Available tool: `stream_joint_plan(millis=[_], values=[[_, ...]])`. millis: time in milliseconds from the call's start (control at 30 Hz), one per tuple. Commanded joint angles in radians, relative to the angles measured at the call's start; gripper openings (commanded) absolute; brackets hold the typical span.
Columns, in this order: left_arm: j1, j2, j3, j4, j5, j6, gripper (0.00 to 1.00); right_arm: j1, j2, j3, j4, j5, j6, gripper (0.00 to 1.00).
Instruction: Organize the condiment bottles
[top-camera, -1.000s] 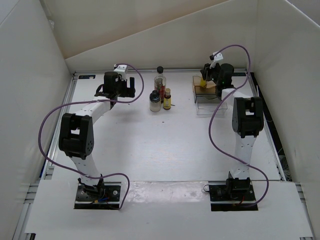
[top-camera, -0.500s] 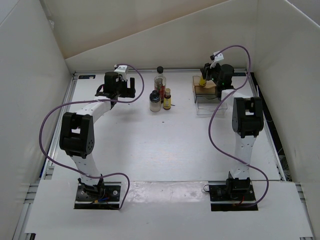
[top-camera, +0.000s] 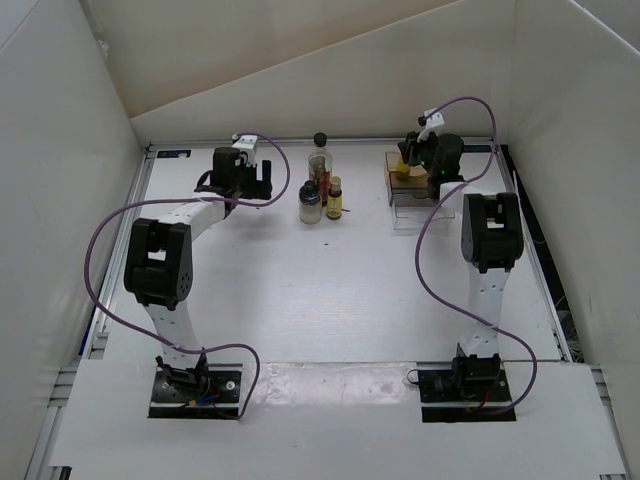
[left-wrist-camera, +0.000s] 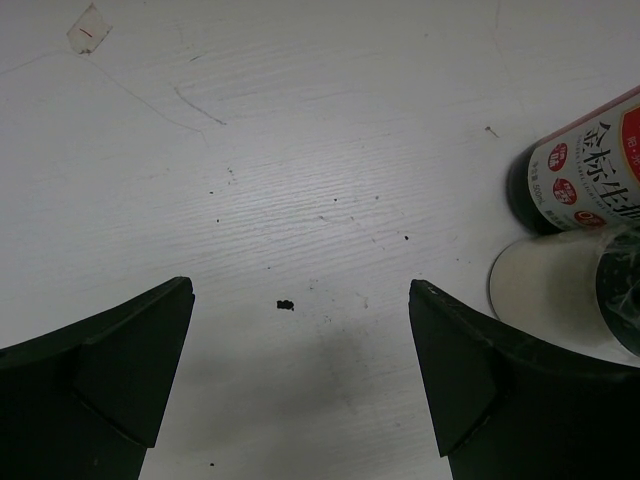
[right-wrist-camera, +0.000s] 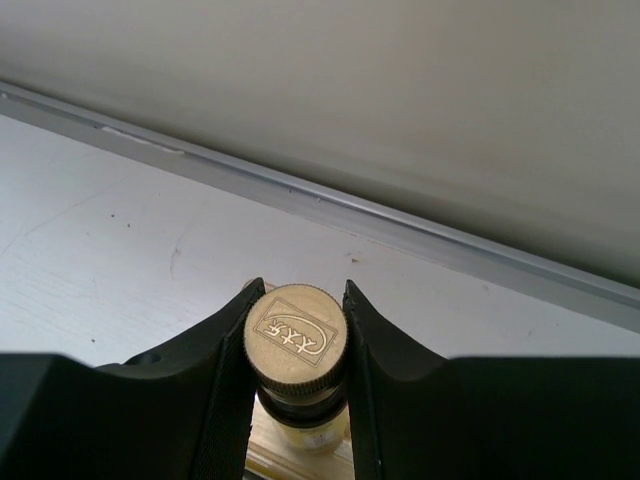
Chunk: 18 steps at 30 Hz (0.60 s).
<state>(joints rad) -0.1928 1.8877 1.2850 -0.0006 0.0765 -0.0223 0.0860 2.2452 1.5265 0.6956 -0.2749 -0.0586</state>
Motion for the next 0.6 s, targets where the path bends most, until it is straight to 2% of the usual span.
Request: stream_joint_plan(millis=[0,333,400,433,500,533,567], values=[[0.003,-0.012,0.040,0.004,0.017,0.007,1.00,0.008,0.004,0.038,0.113,0.003,0.005,0.00],[0.003,0.001,0.045,0.007,0.016,0.009,1.00,0.017,0.025,0.046,0.105,0.020,-0.004,0.00],[0.003,0.004,0.042,0.010,0.014,0.009,1.00,0.021,0.022,0.031,0.116,0.034,-0.006,0.20],[0.003,0.001,0.039,0.010,0.017,0.009,1.00,0.021,0.022,0.026,0.117,0.046,-0.009,0.36],[0.004,-0.001,0.037,0.013,0.016,0.007,1.00,0.026,0.016,0.015,0.120,0.055,-0.014,0.43],[0.003,-0.004,0.031,0.014,0.016,0.008,1.00,0.032,0.013,0.009,0.122,0.069,-0.020,0.53],[0.004,-0.002,0.030,0.013,0.016,0.007,1.00,0.037,0.010,0.004,0.127,0.075,-0.023,0.57]])
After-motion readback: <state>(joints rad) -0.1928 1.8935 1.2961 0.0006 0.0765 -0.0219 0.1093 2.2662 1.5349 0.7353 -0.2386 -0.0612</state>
